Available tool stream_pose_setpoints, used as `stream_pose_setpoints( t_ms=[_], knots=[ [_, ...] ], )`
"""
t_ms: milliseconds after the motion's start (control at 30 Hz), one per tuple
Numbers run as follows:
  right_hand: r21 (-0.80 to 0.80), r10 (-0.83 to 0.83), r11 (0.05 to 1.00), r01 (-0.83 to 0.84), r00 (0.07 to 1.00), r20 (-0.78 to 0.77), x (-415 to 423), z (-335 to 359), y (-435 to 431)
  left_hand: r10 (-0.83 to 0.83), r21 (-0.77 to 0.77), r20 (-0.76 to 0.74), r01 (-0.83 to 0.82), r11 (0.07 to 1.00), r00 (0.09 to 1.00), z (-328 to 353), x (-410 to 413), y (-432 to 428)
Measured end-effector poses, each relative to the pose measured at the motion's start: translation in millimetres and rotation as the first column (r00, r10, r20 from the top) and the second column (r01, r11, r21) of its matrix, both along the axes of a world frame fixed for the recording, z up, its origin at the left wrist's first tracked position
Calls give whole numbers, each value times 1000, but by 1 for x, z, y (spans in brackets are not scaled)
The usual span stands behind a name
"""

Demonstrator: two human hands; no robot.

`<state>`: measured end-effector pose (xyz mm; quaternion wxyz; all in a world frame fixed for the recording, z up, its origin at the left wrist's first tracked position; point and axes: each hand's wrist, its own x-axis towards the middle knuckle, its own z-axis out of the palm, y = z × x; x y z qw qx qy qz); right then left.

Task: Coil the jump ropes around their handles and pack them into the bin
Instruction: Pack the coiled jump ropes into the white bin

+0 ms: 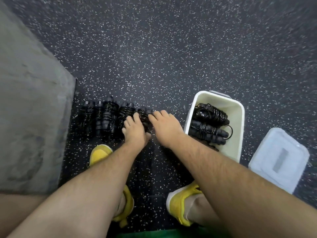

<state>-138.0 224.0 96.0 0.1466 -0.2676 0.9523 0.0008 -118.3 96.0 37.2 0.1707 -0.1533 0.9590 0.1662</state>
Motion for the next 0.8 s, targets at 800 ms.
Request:
stream_pose_setpoints(
  t_ms=[800],
  knots=[
    [-46,-420,904,425,904,84,95,22,173,-820,171,-69,816,552,568,65,22,142]
  ],
)
